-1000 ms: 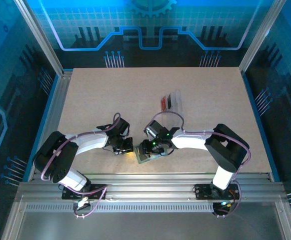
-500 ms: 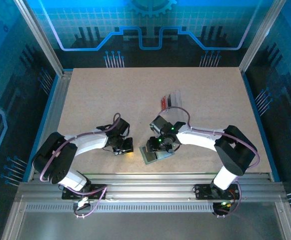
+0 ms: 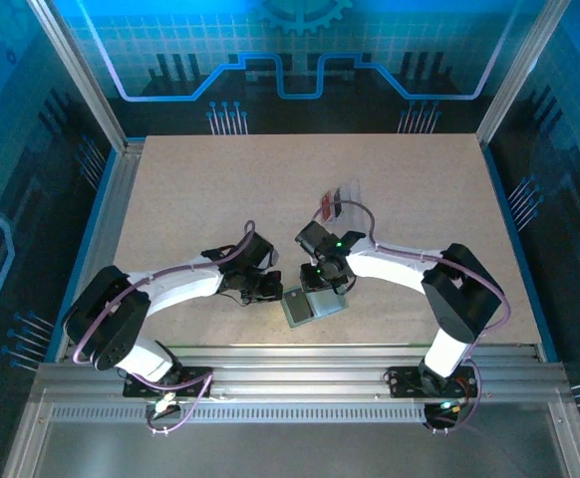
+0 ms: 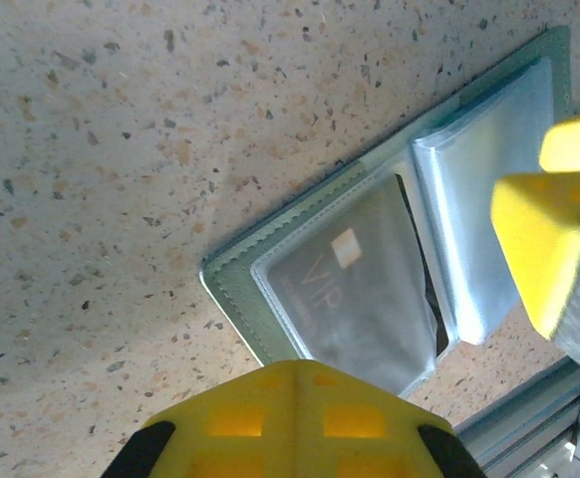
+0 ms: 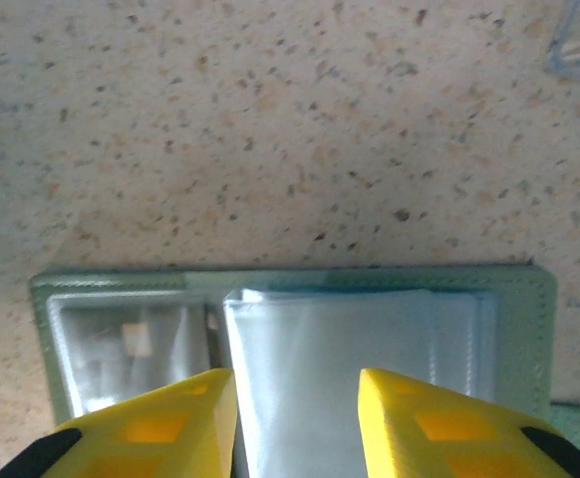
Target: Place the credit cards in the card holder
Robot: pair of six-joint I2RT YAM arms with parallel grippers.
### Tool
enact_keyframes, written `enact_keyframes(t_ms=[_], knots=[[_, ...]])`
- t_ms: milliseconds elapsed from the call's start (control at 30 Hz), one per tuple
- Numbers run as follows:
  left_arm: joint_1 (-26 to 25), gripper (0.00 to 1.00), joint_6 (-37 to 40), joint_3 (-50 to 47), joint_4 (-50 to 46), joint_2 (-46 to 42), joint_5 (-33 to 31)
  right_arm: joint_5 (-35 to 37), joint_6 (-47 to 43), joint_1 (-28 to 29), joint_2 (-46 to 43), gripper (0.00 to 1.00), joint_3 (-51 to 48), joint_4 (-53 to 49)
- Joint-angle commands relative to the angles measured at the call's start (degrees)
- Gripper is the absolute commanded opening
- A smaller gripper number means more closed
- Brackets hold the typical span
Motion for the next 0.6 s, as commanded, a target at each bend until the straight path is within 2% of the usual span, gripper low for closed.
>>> enact_keyframes(t_ms=[0,333,567], knots=[[-0.68,0.0,-0.63,0.06,0.45,0.71,1.74,3.82,-3.05,-0.73,2.62,0.39,1.91,-3.83],[-1.66,0.0,-1.51,-1.53,3.67,4.95,1.82,4.59,-2.67,-0.44,6.21,0.37,0.89,-3.14],[-1.72,0.0,-1.75,-3.47,6.23,7.91,1.85,5.31,-1.04,0.77,4.84,0.19,-1.88,-2.48]])
